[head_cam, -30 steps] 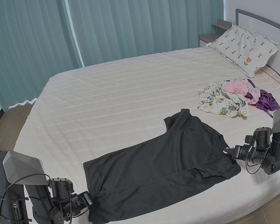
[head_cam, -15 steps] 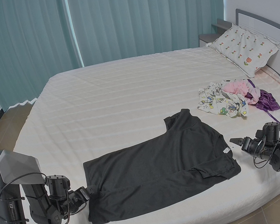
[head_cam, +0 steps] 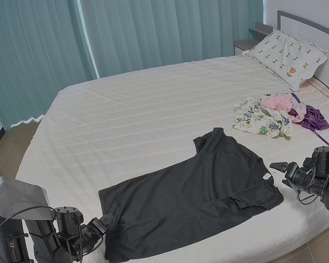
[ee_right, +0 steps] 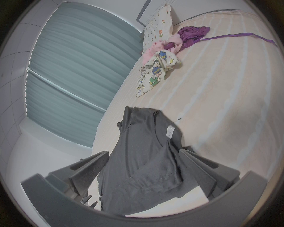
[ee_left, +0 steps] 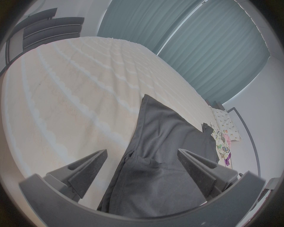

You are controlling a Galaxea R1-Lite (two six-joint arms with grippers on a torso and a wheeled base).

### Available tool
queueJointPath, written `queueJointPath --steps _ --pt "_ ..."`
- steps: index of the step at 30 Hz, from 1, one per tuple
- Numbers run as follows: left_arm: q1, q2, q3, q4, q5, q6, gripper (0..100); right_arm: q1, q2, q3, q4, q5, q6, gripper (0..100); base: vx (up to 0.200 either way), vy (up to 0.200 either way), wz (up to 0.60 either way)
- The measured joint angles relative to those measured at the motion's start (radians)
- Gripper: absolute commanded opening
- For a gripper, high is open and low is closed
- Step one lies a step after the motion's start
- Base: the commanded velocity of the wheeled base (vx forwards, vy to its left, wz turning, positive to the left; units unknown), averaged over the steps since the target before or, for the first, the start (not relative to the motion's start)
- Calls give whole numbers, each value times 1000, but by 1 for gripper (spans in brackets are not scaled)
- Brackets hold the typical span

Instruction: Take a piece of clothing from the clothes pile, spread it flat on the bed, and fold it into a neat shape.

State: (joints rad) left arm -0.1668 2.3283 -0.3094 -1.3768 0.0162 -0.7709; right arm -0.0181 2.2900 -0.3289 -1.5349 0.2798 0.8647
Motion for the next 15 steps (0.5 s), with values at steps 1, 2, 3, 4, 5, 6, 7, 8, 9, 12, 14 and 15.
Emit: queueJointPath --steps 1,2,3,4,5,6,7,8,9,12,14,15 --pt "-5 2 7 -1 1 -4 100 7 0 7 -4 0 1 100 0 -200 0" --pt "-12 3 12 -3 2 -8 100 13 0 13 -9 0 1 100 0 -200 0" --pt "-19 5 15 -4 2 -12 100 18 0 18 -14 1 2 100 0 -200 0" --pt "-29 6 17 -5 2 -18 100 20 0 23 -17 1 2 100 0 -200 0" --pt "-37 7 20 -6 3 -23 100 22 -1 26 -18 0 3 100 0 -200 0" --pt "-45 8 21 -6 3 -29 100 23 -3 29 -18 0 3 100 0 -200 0" --pt "-50 9 21 -6 3 -35 100 24 -3 31 -19 1 3 100 0 -200 0" --pt "-57 10 22 -7 3 -40 100 25 -2 33 -19 0 3 100 0 0 0" --pt "-61 10 23 -6 3 -43 100 27 -1 34 -19 1 3 100 0 0 0" --pt "-66 10 26 -7 8 -62 100 31 6 37 -19 0 -2 100 0 0 0" --pt "-66 7 28 -7 21 -75 100 32 8 39 -19 0 -4 100 0 0 0" --pt "-66 4 29 -8 26 -79 100 33 9 40 -18 0 -4 100 0 0 0"
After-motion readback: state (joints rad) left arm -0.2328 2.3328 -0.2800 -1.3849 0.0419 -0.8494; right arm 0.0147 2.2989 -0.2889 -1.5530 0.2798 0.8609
